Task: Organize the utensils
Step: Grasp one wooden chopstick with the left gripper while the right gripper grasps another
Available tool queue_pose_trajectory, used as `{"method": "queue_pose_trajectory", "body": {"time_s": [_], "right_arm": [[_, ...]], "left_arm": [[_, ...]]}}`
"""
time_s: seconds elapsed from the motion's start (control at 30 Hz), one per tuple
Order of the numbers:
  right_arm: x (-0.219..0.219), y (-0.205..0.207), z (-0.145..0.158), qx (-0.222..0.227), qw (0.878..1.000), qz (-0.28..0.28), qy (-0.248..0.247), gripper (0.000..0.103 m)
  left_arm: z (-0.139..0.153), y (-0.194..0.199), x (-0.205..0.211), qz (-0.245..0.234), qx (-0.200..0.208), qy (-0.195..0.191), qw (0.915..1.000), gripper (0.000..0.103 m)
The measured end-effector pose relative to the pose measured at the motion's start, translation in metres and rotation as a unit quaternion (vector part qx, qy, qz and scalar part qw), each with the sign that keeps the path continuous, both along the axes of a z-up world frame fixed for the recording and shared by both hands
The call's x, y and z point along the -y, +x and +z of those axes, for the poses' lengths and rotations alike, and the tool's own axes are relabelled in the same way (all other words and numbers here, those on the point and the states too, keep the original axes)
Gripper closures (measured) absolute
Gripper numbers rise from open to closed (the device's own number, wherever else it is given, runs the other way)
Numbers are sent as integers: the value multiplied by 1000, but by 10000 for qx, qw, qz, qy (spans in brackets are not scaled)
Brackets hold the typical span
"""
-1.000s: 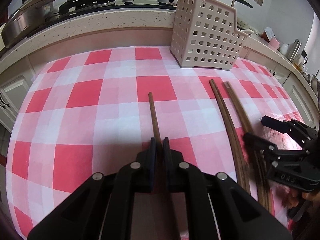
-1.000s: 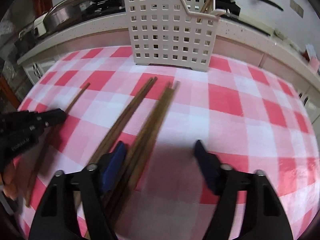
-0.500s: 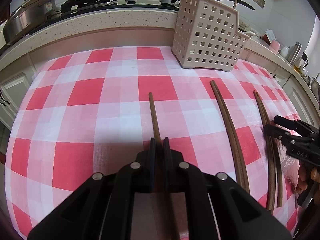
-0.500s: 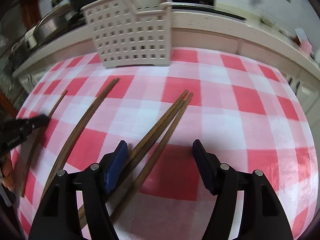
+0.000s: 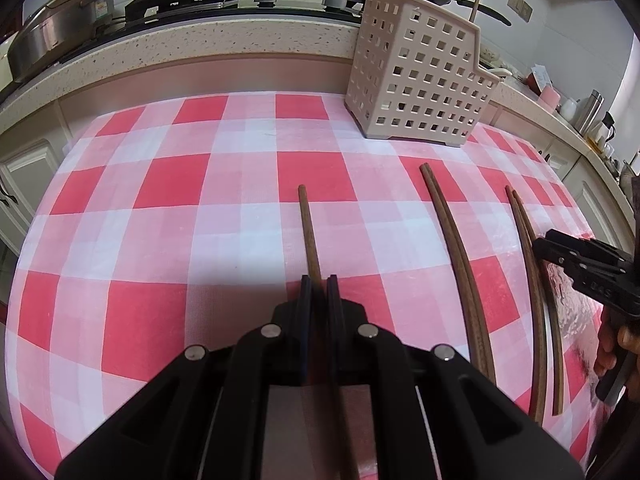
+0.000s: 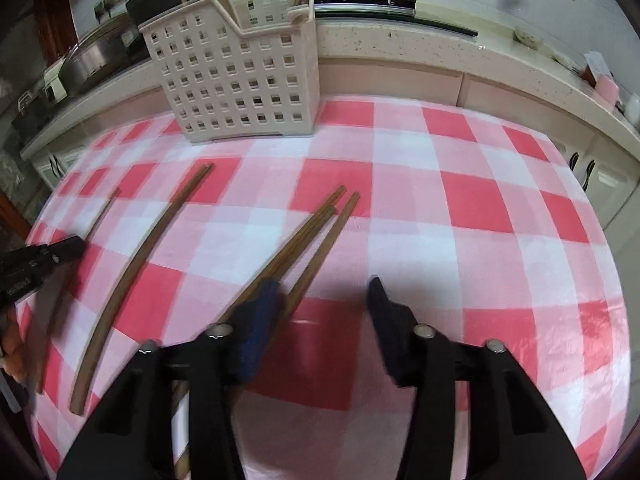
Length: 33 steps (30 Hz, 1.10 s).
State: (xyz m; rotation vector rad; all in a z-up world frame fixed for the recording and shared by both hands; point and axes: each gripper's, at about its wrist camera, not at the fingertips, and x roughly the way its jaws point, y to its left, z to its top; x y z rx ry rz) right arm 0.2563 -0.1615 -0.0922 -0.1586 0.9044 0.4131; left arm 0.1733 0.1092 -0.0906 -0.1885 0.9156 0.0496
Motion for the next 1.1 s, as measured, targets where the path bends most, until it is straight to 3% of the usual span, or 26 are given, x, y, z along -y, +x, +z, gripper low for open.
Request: {"method": "queue_pose_trajectory", "body": {"time_s": [0.3, 0.43, 0.8, 1.1], "right_arm": [[-6, 3, 0, 33, 9994, 281, -217, 67], [-3, 5, 0, 38, 9988, 419, -234, 87], [-2, 3, 0, 62, 9991, 363, -228, 96], [5, 1, 11, 138, 9996, 245, -50, 97]], "left_arm": [[0, 0, 1, -13, -20, 76, 10000, 95], [1, 0, 2, -35, -63, 135, 9999, 95], [2, 1, 5, -23, -148, 225, 9996, 96], [13, -4, 5, 30, 10, 207, 9998, 97]]}}
